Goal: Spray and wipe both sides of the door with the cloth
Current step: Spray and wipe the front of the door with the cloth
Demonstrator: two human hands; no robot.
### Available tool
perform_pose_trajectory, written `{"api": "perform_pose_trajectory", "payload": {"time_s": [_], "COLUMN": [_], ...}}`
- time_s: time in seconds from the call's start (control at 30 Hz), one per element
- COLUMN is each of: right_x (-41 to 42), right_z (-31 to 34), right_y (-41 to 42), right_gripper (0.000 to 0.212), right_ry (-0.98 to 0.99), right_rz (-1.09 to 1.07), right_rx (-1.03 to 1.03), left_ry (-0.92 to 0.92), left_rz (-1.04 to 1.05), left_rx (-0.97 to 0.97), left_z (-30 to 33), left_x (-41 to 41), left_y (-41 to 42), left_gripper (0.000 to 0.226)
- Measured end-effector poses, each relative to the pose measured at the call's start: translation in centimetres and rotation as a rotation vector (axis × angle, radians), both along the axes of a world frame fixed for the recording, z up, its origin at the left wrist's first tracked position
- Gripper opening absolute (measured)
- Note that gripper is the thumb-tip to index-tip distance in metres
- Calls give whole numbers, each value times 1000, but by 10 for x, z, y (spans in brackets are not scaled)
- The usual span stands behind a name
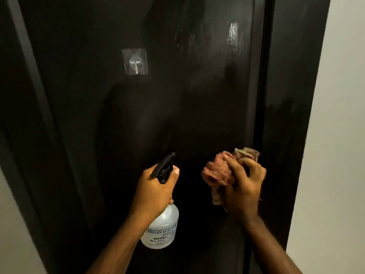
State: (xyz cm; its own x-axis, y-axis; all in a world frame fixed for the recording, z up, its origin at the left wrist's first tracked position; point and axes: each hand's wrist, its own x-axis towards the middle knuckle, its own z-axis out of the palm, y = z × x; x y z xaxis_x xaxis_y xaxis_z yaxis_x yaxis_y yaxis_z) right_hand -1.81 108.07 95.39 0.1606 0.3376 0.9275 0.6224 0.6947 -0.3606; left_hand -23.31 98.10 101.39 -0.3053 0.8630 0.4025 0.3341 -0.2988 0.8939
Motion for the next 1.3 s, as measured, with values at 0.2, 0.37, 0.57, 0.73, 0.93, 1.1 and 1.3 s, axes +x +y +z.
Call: {"api": "perform_pose_trajectory", "payload": {"time_s": [0.2,0.37,0.57,0.73,0.93,1.1,1.3], "right_x": [-111,-208,-303,-332,-299,-248,-170], "right_z": [43,76,81,0,-144,-171,-100], "right_y": [-9,-12,-25,-35,-33,-28,-12], "right_gripper": [36,35,35,37,40,47,60], "right_ry": [-218,-206,-272,-444,-754,-919,-690], "right_rz": [49,102,145,227,249,172,-6], "right_rx": [176,263,293,356,317,390,350], "left_ry": [-4,-2,-14,-8,-18,-47,-120], "left_rz": [166,325,485,533,527,456,352], "left_rx": [-4,10,21,34,13,-20,-39], "left_z": [-26,-35,-44,-53,-66,-73,-79], "left_x": [-65,-126,-175,-194,-199,-185,-152], "left_y": [-45,-84,-109,-115,-121,-113,-89], "left_gripper": [18,13,12,13,8,7,5]}}
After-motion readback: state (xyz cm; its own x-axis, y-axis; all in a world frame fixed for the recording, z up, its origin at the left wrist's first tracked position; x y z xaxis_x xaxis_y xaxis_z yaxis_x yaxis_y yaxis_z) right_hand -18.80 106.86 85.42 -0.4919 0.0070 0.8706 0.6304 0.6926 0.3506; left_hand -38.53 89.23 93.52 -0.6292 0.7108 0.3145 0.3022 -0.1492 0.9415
